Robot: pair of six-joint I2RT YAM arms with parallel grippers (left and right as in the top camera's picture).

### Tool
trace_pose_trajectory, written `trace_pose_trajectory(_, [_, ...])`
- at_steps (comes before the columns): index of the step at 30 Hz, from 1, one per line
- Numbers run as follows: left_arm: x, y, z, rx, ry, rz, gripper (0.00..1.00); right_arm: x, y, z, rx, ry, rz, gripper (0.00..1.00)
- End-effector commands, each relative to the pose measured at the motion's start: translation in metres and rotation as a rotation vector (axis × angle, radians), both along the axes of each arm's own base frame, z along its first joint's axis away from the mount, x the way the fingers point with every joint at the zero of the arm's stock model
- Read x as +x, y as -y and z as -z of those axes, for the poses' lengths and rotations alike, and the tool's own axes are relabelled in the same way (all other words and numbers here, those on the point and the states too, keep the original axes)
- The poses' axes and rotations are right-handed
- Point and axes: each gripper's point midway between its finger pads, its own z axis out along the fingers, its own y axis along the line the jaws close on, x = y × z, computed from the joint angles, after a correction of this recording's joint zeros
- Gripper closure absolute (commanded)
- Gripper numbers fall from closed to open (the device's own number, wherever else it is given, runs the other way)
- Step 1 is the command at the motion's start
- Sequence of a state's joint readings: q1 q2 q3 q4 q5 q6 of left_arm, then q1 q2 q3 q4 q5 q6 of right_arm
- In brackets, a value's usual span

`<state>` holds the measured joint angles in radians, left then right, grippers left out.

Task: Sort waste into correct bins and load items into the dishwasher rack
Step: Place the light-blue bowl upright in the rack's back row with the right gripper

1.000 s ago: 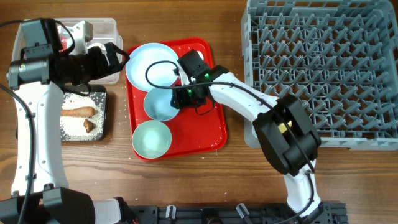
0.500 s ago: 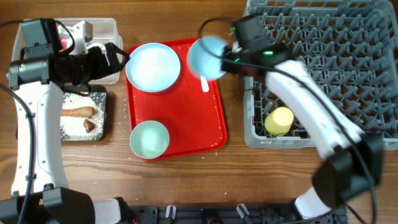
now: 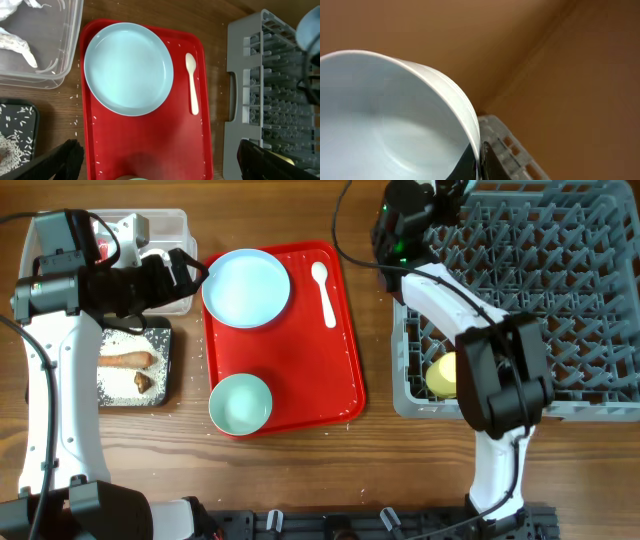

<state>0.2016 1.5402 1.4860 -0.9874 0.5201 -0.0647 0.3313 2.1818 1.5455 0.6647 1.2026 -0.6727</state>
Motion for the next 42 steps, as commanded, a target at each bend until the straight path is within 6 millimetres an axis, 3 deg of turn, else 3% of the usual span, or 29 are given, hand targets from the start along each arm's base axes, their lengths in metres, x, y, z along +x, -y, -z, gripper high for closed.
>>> trace_pose_trajectory(1, [0.002, -0.002, -0.002, 0.003, 0.011, -0.001, 0.0, 0.003, 0.03, 0.025, -0.048, -0.086, 0.08, 0.96])
trace_pose_trajectory(7, [0.002, -0.002, -0.002, 0.003, 0.011, -0.001, 0.0, 0.024, 0.012, 0.068, 0.005, -0.201, -0.106, 0.96])
trace_pose_trajectory(16, [0.002, -0.002, -0.002, 0.003, 0.011, -0.001, 0.0, 0.017, -0.004, 0.097, -0.021, -0.348, -0.139, 0.95])
trace_pose_trajectory(19, [0.001, -0.002, -0.002, 0.003, 0.01, -0.001, 0.0, 0.008, -0.018, 0.112, -0.052, -0.449, -0.162, 0.67])
trace_pose_trajectory(21, [0.002, -0.002, -0.002, 0.003, 0.011, -0.001, 0.0, 0.007, -0.03, 0.113, -0.059, -0.457, -0.183, 0.56])
trace_pose_trajectory(24, [0.002, -0.002, -0.002, 0.003, 0.011, -0.001, 0.0, 0.004, -0.059, 0.114, -0.069, -0.458, -0.237, 0.46])
trace_pose_trajectory(26, [0.002, -0.002, -0.002, 0.003, 0.011, -0.001, 0.0, 0.001, -0.074, 0.115, -0.074, -0.463, -0.269, 0.44])
trace_pose_trajectory(28, [0.002, -0.002, -0.002, 0.003, 0.011, -0.001, 0.0, -0.002, -0.083, 0.119, -0.084, -0.486, -0.286, 0.45])
trace_pose_trajectory(37, [0.002, -0.002, -0.002, 0.003, 0.011, -0.001, 0.0, -0.004, -0.082, 0.122, -0.021, -0.445, -0.272, 0.44])
trace_pose_trajectory(38, [0.002, -0.002, -0.002, 0.003, 0.011, -0.001, 0.0, -0.004, -0.081, 0.119, 0.001, -0.42, -0.266, 0.48])
trace_pose_trajectory(40, [0.002, -0.002, -0.002, 0.003, 0.011, -0.001, 0.0, -0.004, -0.078, 0.105, 0.036, -0.368, -0.255, 0.64])
trace_pose_trajectory(41, [0.002, -0.002, -0.002, 0.003, 0.011, -0.001, 0.0, -0.004, -0.074, 0.092, 0.06, -0.328, -0.247, 0.75])
trace_pose_trajectory(42, [0.002, -0.002, -0.002, 0.003, 0.011, -0.001, 0.0, -0.004, -0.069, 0.079, 0.076, -0.297, -0.241, 0.79])
